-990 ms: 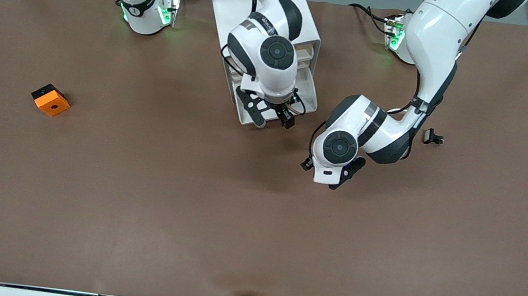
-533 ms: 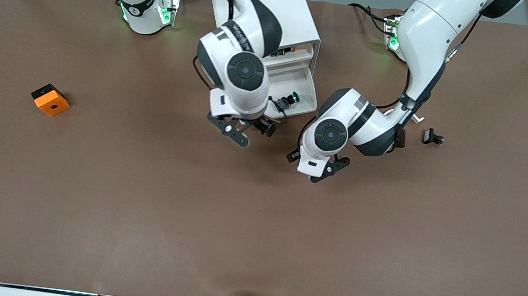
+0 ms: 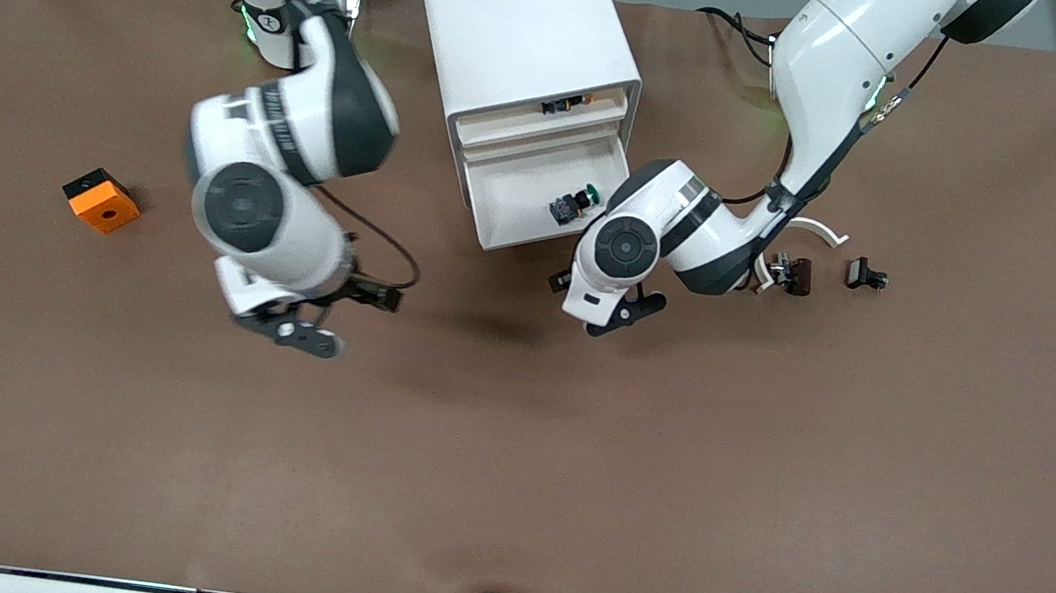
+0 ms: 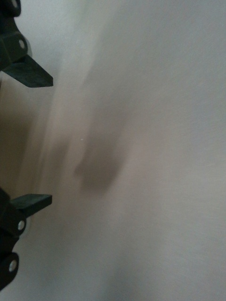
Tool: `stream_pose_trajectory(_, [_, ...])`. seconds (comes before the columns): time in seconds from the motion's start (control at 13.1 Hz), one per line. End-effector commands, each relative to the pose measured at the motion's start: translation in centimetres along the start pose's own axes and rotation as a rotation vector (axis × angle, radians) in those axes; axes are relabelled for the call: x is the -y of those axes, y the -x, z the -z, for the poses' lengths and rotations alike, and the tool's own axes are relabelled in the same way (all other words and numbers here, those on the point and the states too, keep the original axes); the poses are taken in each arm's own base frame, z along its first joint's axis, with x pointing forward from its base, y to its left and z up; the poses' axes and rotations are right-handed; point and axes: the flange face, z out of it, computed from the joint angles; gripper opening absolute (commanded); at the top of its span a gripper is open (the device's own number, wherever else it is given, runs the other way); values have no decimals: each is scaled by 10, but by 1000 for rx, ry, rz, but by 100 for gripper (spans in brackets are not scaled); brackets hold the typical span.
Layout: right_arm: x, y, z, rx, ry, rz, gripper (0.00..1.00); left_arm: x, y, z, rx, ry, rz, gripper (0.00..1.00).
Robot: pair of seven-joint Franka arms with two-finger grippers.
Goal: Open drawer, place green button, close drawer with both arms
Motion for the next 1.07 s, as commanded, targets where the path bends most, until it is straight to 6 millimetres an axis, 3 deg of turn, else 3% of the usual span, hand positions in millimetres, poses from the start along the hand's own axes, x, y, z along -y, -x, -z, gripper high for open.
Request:
stream_pose_trajectory(0.0, [-60, -15, 29, -10, 26, 116, 100, -3, 18, -12, 26, -10, -51, 100])
stream_pose_trajectory(0.3, [-169, -48, 51, -14, 18, 195, 100, -8, 50, -25, 54, -28, -92, 100])
stream_pose_trajectory(0.38, [-185, -52, 54, -22, 24, 209, 100, -8, 59, -32, 60, -42, -97, 100])
stream_pose_trajectory(0.46, [-196, -55, 56, -25, 26, 211, 100, -6, 66, -39, 75, -52, -96, 100])
stream_pose_trajectory(0.69, [-204, -57, 57, -25, 83, 209, 100, -15, 101, -49, 128, -55, -105, 100])
stream_pose_trajectory(0.99, [-205, -51, 67, -1, 129, 199, 100, -21, 139, -64, 170, -68, -126, 100])
